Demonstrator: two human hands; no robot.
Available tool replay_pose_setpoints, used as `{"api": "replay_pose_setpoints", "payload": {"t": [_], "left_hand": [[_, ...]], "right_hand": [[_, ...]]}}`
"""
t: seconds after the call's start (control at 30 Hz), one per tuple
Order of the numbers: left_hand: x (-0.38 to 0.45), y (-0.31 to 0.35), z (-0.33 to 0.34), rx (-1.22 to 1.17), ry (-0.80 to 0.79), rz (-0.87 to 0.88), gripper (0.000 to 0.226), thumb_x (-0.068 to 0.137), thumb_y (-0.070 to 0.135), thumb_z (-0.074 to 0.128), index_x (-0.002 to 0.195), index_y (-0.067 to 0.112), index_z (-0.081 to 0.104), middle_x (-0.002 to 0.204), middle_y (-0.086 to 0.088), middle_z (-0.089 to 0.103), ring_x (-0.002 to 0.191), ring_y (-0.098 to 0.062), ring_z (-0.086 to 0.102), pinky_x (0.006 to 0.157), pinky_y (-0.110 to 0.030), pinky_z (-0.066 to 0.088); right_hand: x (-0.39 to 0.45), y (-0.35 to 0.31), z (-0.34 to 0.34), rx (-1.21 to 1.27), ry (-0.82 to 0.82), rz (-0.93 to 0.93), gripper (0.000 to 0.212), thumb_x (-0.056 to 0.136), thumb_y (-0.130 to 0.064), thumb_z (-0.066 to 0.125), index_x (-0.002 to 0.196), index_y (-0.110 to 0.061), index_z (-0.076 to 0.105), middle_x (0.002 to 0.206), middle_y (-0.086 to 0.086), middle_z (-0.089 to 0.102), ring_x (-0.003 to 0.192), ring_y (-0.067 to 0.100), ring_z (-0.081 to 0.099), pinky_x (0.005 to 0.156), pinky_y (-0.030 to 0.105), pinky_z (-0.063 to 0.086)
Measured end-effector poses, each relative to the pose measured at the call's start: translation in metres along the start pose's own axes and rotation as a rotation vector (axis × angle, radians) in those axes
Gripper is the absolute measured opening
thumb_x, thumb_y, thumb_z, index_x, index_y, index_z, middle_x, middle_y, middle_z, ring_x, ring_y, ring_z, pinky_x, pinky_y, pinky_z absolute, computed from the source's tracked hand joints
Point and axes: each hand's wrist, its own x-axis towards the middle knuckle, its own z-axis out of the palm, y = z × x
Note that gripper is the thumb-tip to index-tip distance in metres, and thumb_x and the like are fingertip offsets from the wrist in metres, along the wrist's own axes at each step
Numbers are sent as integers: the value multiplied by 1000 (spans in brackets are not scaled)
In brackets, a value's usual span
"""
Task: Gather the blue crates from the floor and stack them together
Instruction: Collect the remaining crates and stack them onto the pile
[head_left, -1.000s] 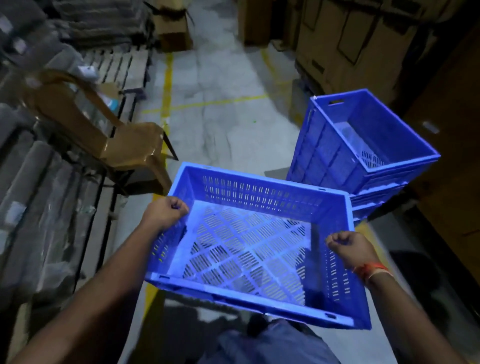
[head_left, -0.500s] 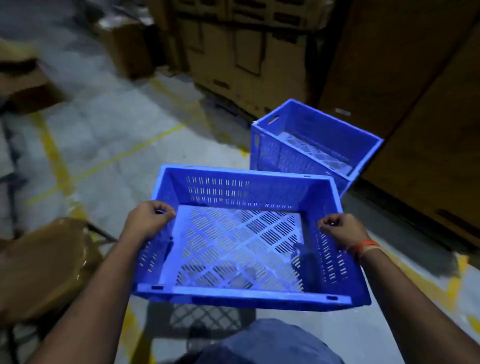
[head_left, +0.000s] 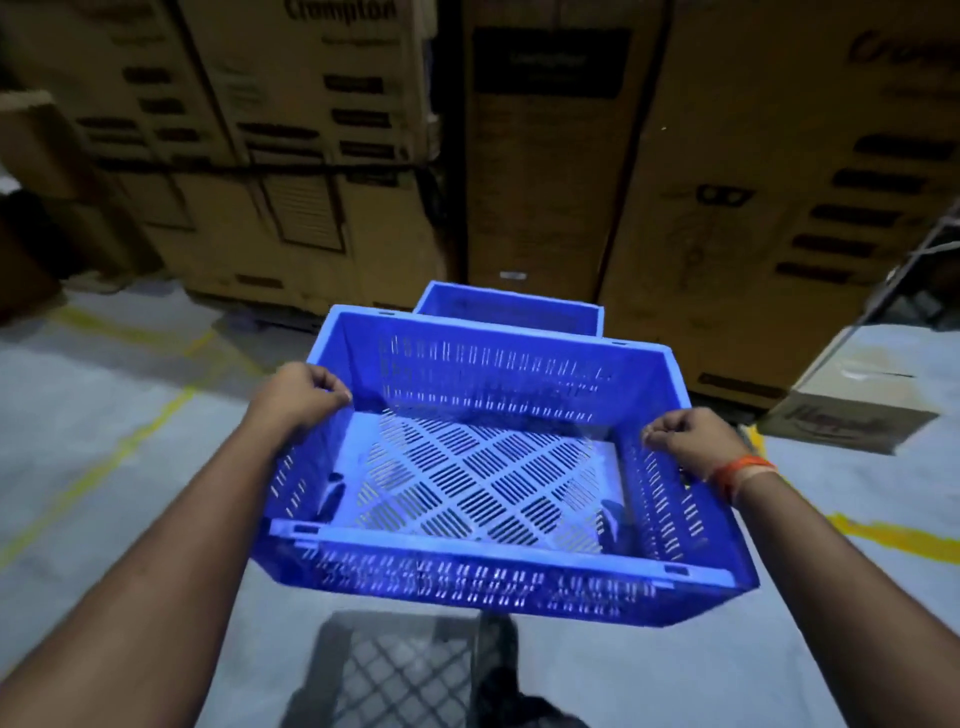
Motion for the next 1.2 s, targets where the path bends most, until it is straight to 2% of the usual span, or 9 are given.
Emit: {"api": "replay_pose_setpoints", "payload": {"t": [0.13,0.23,0.3,0.43,0.83,1.0,1.07,1.17,1.2], "left_hand": [[58,15,4,-35,-20,36,19,64,37,69,67,19,74,67,-3,75,50,-22,60,56,-25,47],[102,25,13,12,-16,17,15,71,35,71,69,20,74,64,2,73,55,-24,67,56,-25,46],[132,30,22,26,-13,6,14,73,33,70,70,20,74,63,3,73,54,-24,69,57,-26,51],[191,44,39,60,-12,-1,12,73,32,68,71,21,74,65,3,73,60,-21,69,65,-27,53],[362,117,61,42,-1,93,12,73,32,68,73,21,73,69,2,73,61,-25,68,69,-34,60],[423,141,83,39,-53,131,8,75,26,68,73,21,74,73,3,74,66,-22,68,72,-33,59],[444,143,95,39,-65,136,6,76,23,69,74,20,74,75,1,74,69,-22,68,72,-31,58],[464,135,116,90,-127,125,3,77,22,71,78,20,73,79,-1,74,77,-25,69,75,-29,55],[469,130,123,118,-147,127,3,77,22,72,80,21,73,81,-2,74,81,-26,69,76,-30,55]], "right_hand": [[39,-18,-6,-2,33,14,11,76,-19,69,72,-9,73,72,18,72,40,24,55,43,29,48],[79,-33,-6,-14,47,32,14,74,-24,70,71,-11,73,66,12,72,39,24,56,46,29,49],[109,-42,-3,-16,50,39,14,76,-25,70,70,-12,73,56,6,68,39,22,55,48,27,47],[167,-53,2,-16,45,71,14,78,-24,70,70,-12,73,46,-2,63,38,19,55,49,24,46],[317,-87,-14,-14,95,84,10,78,-18,69,71,-12,72,47,-8,63,40,19,54,45,25,45],[362,-93,-18,-101,153,136,8,79,-21,68,73,-17,72,54,-9,65,36,0,54,39,15,44],[379,-92,-15,-135,159,150,6,79,-22,69,75,-18,72,62,-7,66,45,3,57,46,17,46],[397,-89,-2,-174,154,162,3,79,-21,70,80,-20,73,62,-10,62,54,8,56,58,25,48],[401,-89,3,-190,158,156,4,79,-19,70,81,-21,73,64,-8,62,58,11,57,64,22,46]]}}
